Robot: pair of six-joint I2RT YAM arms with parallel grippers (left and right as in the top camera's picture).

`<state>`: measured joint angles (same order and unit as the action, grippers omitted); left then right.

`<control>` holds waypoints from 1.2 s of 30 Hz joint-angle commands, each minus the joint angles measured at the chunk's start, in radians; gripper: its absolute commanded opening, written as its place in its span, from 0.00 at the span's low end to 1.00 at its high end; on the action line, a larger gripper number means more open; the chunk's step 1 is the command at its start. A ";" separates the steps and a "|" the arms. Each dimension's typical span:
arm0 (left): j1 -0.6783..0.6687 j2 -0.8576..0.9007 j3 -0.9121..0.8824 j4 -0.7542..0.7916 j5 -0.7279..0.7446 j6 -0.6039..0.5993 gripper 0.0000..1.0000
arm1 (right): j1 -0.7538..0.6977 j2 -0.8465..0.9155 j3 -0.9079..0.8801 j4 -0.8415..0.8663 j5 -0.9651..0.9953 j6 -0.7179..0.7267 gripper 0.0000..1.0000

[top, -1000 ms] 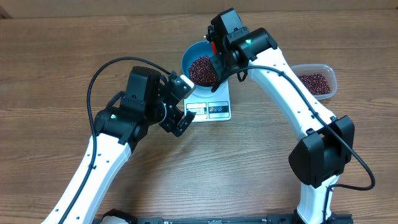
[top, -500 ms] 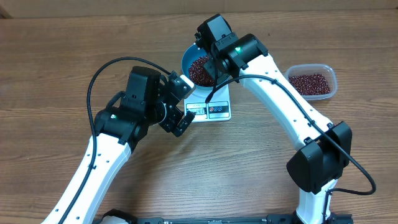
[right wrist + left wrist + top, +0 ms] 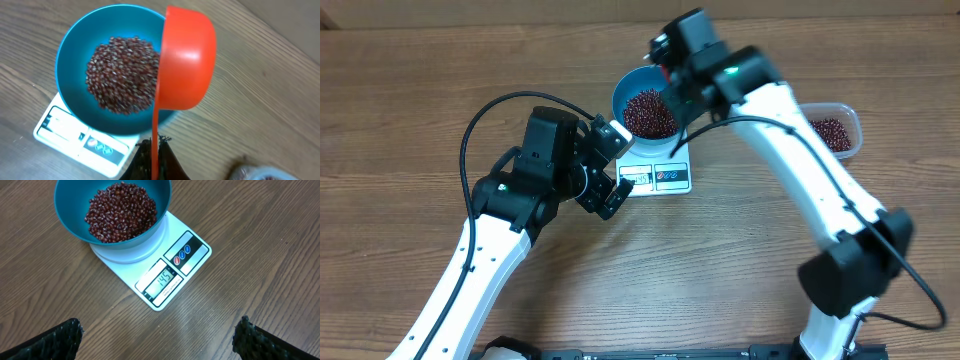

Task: Scoop item into bowl and weigh 150g on scale
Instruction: 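Move the empty scoop right back into the bean tub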

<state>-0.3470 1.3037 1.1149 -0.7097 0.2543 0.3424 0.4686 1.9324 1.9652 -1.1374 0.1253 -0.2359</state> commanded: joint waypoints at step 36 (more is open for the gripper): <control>-0.007 0.004 -0.002 0.003 0.001 -0.010 0.99 | -0.642 -0.208 -0.433 0.002 -0.148 0.090 0.04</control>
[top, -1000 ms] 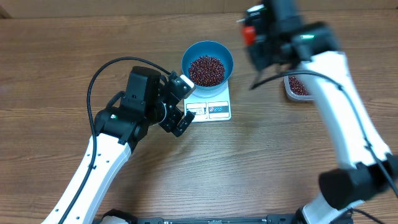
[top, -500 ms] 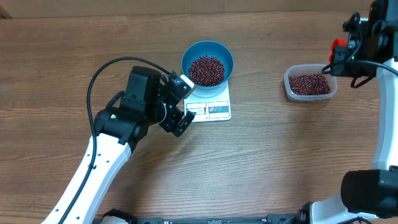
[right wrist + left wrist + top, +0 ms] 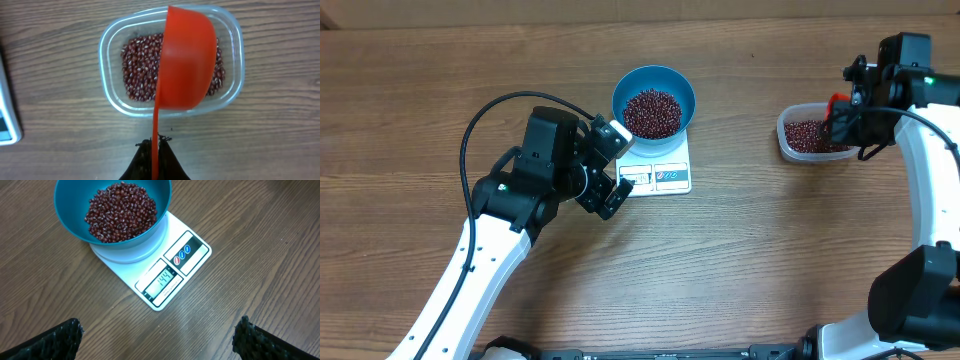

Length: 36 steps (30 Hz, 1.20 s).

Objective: Scoop item into bowl and weigh 150g on scale

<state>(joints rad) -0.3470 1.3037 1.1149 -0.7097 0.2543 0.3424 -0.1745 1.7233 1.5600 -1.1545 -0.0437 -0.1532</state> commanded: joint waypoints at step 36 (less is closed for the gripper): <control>-0.007 0.004 -0.002 0.003 0.001 -0.010 1.00 | 0.012 0.226 -0.080 0.112 0.163 -0.046 0.04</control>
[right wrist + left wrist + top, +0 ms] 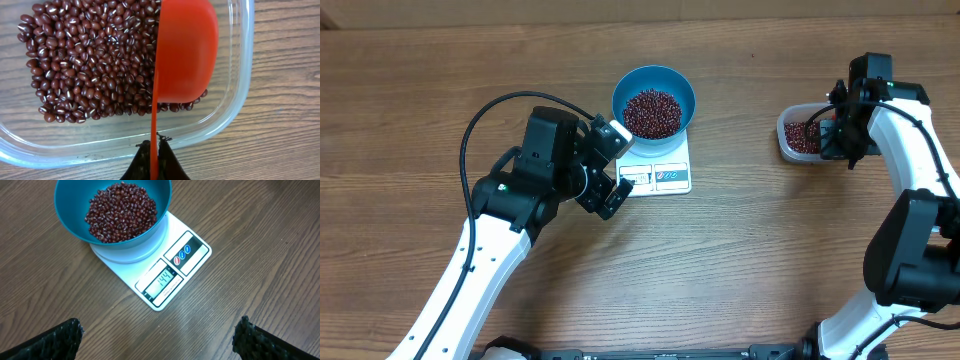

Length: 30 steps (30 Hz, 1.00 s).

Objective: Scoop item into bowl and weigh 150g on scale

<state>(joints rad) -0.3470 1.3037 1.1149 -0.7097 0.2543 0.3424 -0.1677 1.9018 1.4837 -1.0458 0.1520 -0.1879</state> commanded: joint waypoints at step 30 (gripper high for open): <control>-0.007 0.004 -0.002 0.003 0.001 -0.010 0.99 | 0.061 0.049 -0.003 -0.136 -0.360 -0.076 0.04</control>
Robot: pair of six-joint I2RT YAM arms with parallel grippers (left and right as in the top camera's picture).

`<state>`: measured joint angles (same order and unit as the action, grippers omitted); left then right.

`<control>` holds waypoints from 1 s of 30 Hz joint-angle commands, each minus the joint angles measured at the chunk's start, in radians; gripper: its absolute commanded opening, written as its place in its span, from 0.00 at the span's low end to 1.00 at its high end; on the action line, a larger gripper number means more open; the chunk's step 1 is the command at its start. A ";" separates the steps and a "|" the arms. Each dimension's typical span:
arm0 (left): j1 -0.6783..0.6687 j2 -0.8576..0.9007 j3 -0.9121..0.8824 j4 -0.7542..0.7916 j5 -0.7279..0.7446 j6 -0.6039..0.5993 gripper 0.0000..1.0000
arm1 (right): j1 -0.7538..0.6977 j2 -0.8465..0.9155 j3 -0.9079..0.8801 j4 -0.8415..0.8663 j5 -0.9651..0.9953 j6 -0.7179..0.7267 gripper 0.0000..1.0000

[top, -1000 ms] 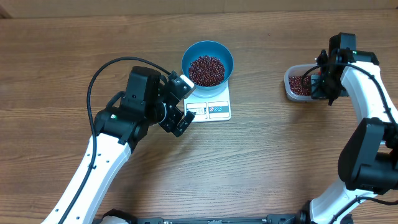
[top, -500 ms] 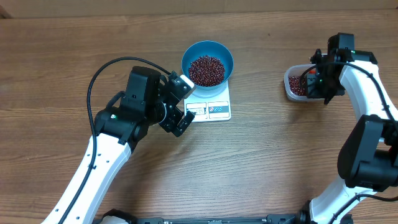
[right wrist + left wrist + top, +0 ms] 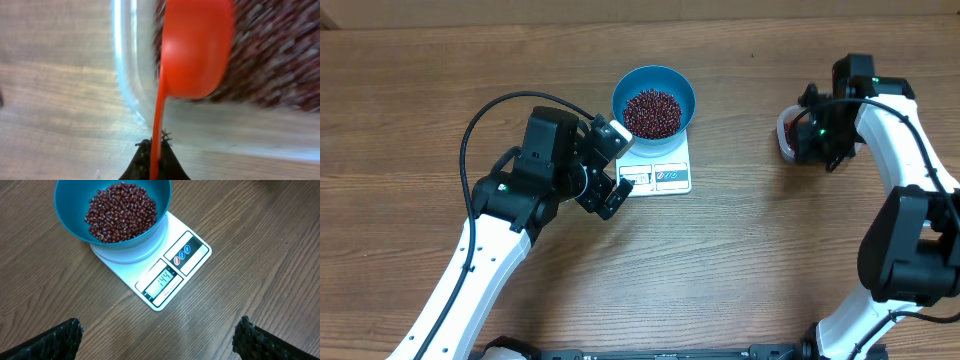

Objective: Scoop item into bowl and weigh 150g on scale

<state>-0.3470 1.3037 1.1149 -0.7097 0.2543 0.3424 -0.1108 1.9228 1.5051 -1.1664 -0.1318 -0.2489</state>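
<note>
A blue bowl [image 3: 654, 100] [image 3: 113, 210] of red beans stands on the white scale [image 3: 660, 177] [image 3: 172, 270], whose display [image 3: 162, 280] reads 144. My left gripper [image 3: 615, 168] [image 3: 157, 342] hangs open just in front of the scale, holding nothing. My right gripper [image 3: 820, 135] [image 3: 155, 150] is shut on the handle of the orange scoop [image 3: 195, 50]. The scoop's cup is down inside the clear bean container [image 3: 786, 130] [image 3: 127, 75], close to one wall. The right wrist view is blurred. Whether the cup holds beans is hidden.
The right arm covers most of the bean container in the overhead view. The wooden table [image 3: 740, 260] runs from the scale to the container. A black cable [image 3: 470, 140] loops above the left arm.
My right gripper has shifted left over the container and turned. The scoop's cup now sits against the container's wall instead of mid-beans. The left arm, bowl and reading of 144 are unchanged.
The scoop was first tipped over the blue bowl, with the scale showing 145. Then my right gripper held it above the bean container at the right and the scale showed 144. After that it was low among the beans, and now by the container's wall.
</note>
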 commanded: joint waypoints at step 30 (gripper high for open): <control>-0.007 0.004 -0.002 0.003 0.001 -0.010 0.99 | -0.250 0.028 0.015 -0.018 -0.559 0.031 0.04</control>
<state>-0.3470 1.3037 1.1149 -0.7097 0.2543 0.3424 -0.3229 1.9434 1.4960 -1.1866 -0.5884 -0.2134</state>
